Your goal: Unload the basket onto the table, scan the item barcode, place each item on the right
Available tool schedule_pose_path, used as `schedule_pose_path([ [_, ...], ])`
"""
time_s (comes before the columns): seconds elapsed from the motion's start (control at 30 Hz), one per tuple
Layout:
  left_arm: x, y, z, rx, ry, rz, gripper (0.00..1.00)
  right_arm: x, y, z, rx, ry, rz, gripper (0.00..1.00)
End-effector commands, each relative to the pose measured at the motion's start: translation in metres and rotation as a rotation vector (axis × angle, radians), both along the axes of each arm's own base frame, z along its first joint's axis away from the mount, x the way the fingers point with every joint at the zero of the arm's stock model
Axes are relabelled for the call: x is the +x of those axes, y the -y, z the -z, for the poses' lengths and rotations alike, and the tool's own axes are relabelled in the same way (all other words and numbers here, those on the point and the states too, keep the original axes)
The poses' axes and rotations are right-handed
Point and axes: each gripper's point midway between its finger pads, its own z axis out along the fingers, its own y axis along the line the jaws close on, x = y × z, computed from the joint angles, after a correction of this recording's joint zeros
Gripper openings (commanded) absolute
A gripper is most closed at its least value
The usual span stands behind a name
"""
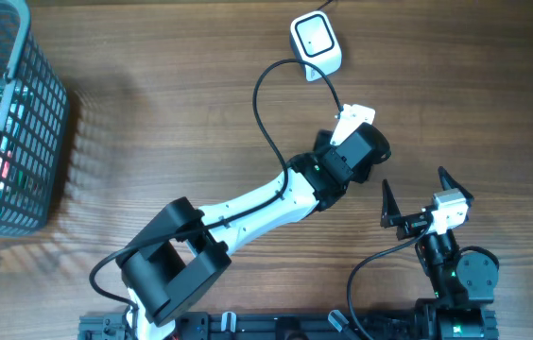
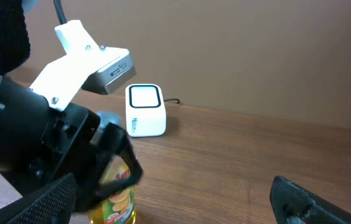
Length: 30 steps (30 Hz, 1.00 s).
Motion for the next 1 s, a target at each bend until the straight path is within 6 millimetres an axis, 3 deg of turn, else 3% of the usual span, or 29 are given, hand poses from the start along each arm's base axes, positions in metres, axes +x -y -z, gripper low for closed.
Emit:
schedule_pose_path([
  [0.0,-0.009,0.004,0.000,-0.004,-0.037,0.048,1.00,0.001,0.004,0.000,-0.001,0.002,0.018,1.00],
  [0.07,-0.009,0.004,-0.006,0.038,-0.004,0.105,0.99,0.001,0.004,0.000,-0.001,0.002,0.018,1.00],
  [0.13,-0.011,0.006,-0.026,0.046,0.045,0.175,0.99,0.001,0.004,0.000,-0.001,0.002,0.018,1.00],
  [0.27,-0.022,0.009,-0.091,-0.048,0.130,0.261,1.00,0.001,0.004,0.000,-0.001,0.002,0.018,1.00],
  [0.37,-0.021,-0.010,-0.152,-0.140,0.218,0.231,1.00,0.001,0.004,0.000,-0.001,0.002,0.018,1.00],
  [0.43,-0.018,-0.024,-0.176,-0.172,0.253,0.207,0.99,0.001,0.004,0.000,-0.001,0.003,0.018,1.00],
  [0.5,-0.013,-0.040,-0.185,-0.172,0.260,0.177,0.92,0.001,0.004,0.000,-0.001,0.003,0.018,1.00],
  [0.53,-0.008,-0.048,-0.181,-0.156,0.246,0.161,0.86,0.001,0.004,0.000,-0.001,0.002,0.018,1.00],
  [0.57,-0.002,-0.061,-0.169,-0.118,0.211,0.133,0.54,0.001,0.004,0.000,-0.001,0.002,0.018,1.00],
  [0.63,0.005,-0.078,-0.146,-0.063,0.140,0.095,0.29,0.001,0.004,0.000,-0.001,0.002,0.018,1.00],
  [0.7,0.008,-0.091,-0.119,-0.033,0.038,0.069,0.20,0.001,0.004,0.000,-0.001,0.002,0.018,1.00],
  [0.8,0.008,-0.100,-0.083,-0.016,-0.101,0.088,0.20,0.001,0.004,0.000,-0.001,0.002,0.018,1.00],
  [0.97,0.005,-0.092,-0.011,-0.031,-0.335,0.132,0.20,0.001,0.004,0.000,-0.001,0.002,0.018,1.00],
])
